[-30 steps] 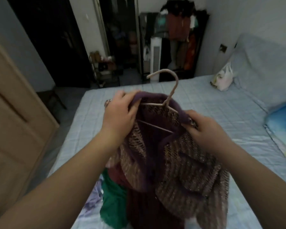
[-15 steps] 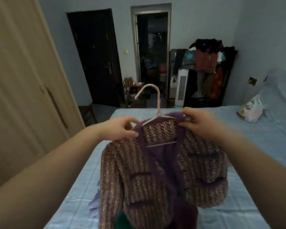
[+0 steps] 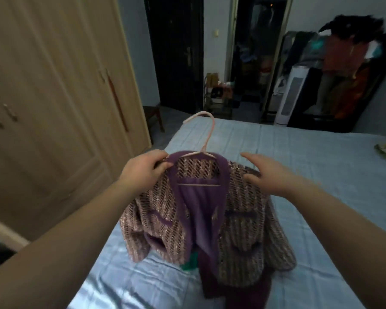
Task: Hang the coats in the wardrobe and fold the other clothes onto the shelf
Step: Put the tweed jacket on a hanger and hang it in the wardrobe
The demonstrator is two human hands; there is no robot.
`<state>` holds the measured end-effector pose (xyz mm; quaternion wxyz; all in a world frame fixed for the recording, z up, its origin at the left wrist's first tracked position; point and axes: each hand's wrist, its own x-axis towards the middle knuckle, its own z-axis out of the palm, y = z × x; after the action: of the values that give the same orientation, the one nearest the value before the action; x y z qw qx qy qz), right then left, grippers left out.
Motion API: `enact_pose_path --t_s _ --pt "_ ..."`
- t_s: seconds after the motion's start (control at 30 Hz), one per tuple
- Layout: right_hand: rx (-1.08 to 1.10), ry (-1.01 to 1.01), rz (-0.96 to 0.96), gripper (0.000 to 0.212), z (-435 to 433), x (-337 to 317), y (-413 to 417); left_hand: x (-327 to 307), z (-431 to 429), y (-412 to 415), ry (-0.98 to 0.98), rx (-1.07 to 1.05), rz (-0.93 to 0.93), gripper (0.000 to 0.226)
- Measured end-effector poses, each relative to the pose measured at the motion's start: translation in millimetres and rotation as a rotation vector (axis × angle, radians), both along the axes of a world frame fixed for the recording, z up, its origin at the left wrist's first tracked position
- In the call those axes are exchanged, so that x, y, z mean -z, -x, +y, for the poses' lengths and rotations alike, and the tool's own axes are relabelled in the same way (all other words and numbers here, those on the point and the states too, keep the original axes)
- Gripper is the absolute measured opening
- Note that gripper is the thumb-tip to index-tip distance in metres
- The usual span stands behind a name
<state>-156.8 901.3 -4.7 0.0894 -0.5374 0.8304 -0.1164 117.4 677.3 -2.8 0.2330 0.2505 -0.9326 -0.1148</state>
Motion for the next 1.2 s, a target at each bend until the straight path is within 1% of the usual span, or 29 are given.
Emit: enact_pose_path --t_s 0.07,0.13,0.2,0.23,0.3,0.37,0.43,0.5,0.6,0.67,0.7,0.73,0.77,0.8,0.83,0.9,1.0,1.03,1.1,1.13,1.2 --pt "-0.071 0.077 0.005 0.058 -21 -6 -29 -12 -6 -25 -0.002 -0.037 0.053 0.005" --pt "-0.092 0.170 0.079 0.044 -42 -17 -52 -32 -12 -51 0.015 -0.088 0.102 0.005" --pt "-0.108 0.248 0.149 0.040 -62 -38 -74 -59 -17 -79 0.037 -0.127 0.126 0.004" --pt "-0.132 0.279 0.188 0.041 -72 -52 -88 -73 -18 -91 0.072 -0.137 0.125 0.010" --pt "-0.211 0.353 0.264 0.041 -96 -83 -124 -101 -20 -117 0.177 -0.150 0.106 0.011" --pt "-0.275 0.476 0.331 0.034 -115 -110 -151 -123 -23 -135 0.277 -0.175 0.084 0.016" --pt "-0.337 0.583 0.356 0.028 -136 -137 -180 -146 -30 -176 0.366 -0.281 0.089 0.020" --pt "-0.371 0.615 0.377 0.024 -157 -158 -203 -162 -41 -230 0.468 -0.399 0.111 0.027" --pt "-0.459 0.552 0.387 0.027 -188 -176 -255 -174 -51 -319 0.517 -0.552 0.094 0.032" --pt "-0.569 0.537 0.341 0.024 -208 -182 -309 -175 -48 -376 0.520 -0.635 0.081 0.035" --pt "-0.622 0.550 0.288 0.021 -216 -185 -342 -175 -43 -406 0.511 -0.683 0.095 0.037" --pt "-0.665 0.569 0.235 0.024 -222 -188 -376 -176 -38 -438 0.499 -0.729 0.114 0.037" --pt "-0.710 0.596 0.199 0.035 -228 -190 -409 -178 -33 -470 0.494 -0.772 0.133 0.036" --pt "-0.758 0.623 0.195 0.044 -235 -192 -442 -180 -29 -504 0.495 -0.818 0.145 0.034" --pt "-0.801 0.652 0.223 0.049 -245 -192 -473 -183 -26 -538 0.491 -0.859 0.151 0.032" --pt "-0.839 0.711 0.296 0.046 -273 -194 -535 -191 -24 -603 0.446 -0.900 0.134 0.029" --pt "-0.810 0.845 0.340 0.033 -309 -203 -624 -200 -25 -688 0.331 -0.896 0.058 0.030" --pt "-0.807 0.889 0.344 0.030 -318 -206 -653 -200 -26 -712 0.338 -0.910 0.020 0.035" --pt "-0.812 0.902 0.338 0.029 -332 -209 -705 -197 -29 -756 0.430 -0.990 -0.076 0.048" --pt "-0.815 0.885 0.333 0.030 -341 -209 -728 -194 -33 -776 0.476 -1.048 -0.109 0.050" --pt "-0.839 0.841 0.316 0.029 -359 -206 -767 -191 -49 -810 0.519 -1.138 -0.130 0.046"
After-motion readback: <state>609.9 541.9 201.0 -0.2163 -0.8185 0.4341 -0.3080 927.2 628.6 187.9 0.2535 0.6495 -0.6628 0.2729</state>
